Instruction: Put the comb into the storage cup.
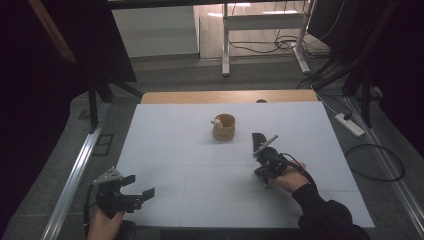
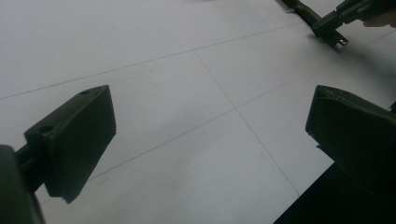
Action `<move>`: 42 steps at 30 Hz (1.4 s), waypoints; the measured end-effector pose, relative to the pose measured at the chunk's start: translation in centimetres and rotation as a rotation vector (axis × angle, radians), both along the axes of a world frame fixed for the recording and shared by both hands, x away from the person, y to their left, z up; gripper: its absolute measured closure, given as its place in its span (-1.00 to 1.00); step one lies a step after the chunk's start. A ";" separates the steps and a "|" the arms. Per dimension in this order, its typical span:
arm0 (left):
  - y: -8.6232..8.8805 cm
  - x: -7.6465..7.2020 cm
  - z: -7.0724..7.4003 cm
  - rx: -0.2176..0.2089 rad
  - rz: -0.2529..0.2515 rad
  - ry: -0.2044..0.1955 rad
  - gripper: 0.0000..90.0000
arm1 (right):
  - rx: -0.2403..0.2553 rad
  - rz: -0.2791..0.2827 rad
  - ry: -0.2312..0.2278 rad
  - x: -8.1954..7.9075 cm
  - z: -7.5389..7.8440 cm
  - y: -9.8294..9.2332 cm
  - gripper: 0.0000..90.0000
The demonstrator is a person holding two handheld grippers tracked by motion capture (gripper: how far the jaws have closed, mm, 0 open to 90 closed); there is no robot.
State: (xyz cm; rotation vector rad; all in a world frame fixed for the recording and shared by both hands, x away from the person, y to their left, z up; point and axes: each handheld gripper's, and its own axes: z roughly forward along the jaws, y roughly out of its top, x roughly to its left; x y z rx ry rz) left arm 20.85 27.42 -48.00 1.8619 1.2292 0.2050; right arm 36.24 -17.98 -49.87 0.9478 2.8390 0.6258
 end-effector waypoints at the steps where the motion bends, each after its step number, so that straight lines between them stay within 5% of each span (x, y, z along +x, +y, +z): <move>1: 0.0 0.0 0.0 0.000 0.000 0.000 -0.95 | -0.001 -0.003 0.004 0.0 0.0 -0.1 0.99; 24: 0.0 0.0 0.0 -0.002 0.003 0.003 -0.95 | 0.010 -0.071 0.014 0.0 0.2 -3.5 0.98; 36: 0.0 0.1 0.0 -0.004 0.003 0.003 -0.94 | 0.005 -0.073 0.012 0.2 0.2 -3.6 0.96; 42: 0.0 0.1 0.0 -0.003 0.003 0.005 -0.94 | 0.035 -0.065 -0.033 -0.1 1.2 -3.2 0.85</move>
